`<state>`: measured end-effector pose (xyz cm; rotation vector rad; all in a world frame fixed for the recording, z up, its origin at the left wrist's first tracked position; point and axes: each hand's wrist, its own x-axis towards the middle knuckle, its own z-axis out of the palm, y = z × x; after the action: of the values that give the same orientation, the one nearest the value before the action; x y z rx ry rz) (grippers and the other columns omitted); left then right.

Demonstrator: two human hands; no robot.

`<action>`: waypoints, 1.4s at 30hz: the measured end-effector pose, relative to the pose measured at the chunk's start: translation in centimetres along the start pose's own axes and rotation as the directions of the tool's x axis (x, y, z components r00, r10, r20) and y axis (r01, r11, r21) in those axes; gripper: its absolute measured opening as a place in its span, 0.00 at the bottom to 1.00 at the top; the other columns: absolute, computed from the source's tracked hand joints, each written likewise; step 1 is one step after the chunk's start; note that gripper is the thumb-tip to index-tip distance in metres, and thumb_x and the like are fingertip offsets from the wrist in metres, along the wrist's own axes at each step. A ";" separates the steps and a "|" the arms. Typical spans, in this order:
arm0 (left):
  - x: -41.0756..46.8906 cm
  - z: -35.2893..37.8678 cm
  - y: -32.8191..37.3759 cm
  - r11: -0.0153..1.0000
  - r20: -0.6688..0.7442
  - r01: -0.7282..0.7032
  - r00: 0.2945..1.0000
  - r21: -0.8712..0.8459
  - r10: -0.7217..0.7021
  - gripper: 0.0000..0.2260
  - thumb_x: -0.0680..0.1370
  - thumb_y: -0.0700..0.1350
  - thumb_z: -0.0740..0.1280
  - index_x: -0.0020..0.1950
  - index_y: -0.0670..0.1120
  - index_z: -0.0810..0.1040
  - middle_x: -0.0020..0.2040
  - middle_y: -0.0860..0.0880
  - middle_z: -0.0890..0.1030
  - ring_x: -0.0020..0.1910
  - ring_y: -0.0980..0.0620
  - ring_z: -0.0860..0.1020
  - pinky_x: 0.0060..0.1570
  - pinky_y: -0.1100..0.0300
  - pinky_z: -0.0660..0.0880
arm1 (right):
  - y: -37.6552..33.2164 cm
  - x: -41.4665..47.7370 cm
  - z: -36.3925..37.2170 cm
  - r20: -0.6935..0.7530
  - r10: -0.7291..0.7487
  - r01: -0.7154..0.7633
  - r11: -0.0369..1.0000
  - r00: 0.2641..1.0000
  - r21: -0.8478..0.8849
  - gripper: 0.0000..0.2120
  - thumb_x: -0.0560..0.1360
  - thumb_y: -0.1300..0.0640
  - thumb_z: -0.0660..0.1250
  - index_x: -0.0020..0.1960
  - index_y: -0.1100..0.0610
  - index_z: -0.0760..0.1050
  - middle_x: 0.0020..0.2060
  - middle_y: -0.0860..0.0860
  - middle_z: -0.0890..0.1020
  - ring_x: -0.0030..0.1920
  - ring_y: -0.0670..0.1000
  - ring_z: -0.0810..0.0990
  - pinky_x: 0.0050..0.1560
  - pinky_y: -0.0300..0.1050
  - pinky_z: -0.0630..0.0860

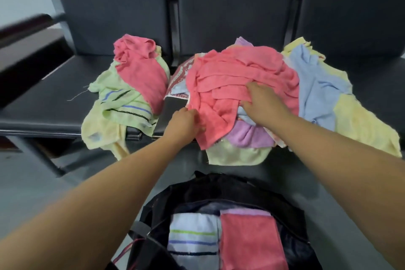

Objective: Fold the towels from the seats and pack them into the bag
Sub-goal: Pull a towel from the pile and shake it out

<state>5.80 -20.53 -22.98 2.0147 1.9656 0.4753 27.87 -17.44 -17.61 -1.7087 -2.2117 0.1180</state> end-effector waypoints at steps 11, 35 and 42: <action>-0.4 -4.6 -1.5 0.728 -0.098 0.124 0.962 -0.674 -0.254 0.10 0.79 0.46 0.70 0.41 0.48 0.73 0.45 0.41 0.83 0.42 0.45 0.80 0.49 0.47 0.78 | -0.7 0.4 -5.2 -0.379 0.185 -0.033 0.927 0.907 0.373 0.15 0.81 0.56 0.63 0.41 0.64 0.78 0.36 0.57 0.79 0.38 0.56 0.74 0.38 0.50 0.66; -13.4 -11.5 5.2 0.402 0.396 0.206 0.786 -0.892 0.475 0.07 0.75 0.41 0.69 0.49 0.43 0.86 0.49 0.46 0.85 0.48 0.51 0.83 0.55 0.57 0.80 | -8.6 -11.8 -16.4 0.121 -0.038 -0.096 0.398 0.992 0.912 0.11 0.83 0.57 0.64 0.49 0.61 0.82 0.50 0.58 0.86 0.49 0.52 0.84 0.57 0.47 0.81; -13.9 -12.0 4.6 0.420 0.124 0.039 0.976 -0.906 0.177 0.09 0.76 0.49 0.72 0.56 0.51 0.80 0.48 0.46 0.79 0.44 0.48 0.74 0.38 0.55 0.68 | -7.9 -13.1 -14.3 0.129 0.057 -0.141 0.397 0.990 0.907 0.15 0.82 0.55 0.67 0.39 0.52 0.86 0.42 0.50 0.87 0.46 0.49 0.86 0.51 0.48 0.82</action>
<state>4.61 -34.81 -10.70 1.3039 1.0353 1.0370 27.95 -34.13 -4.90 -1.1279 -1.4873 1.2253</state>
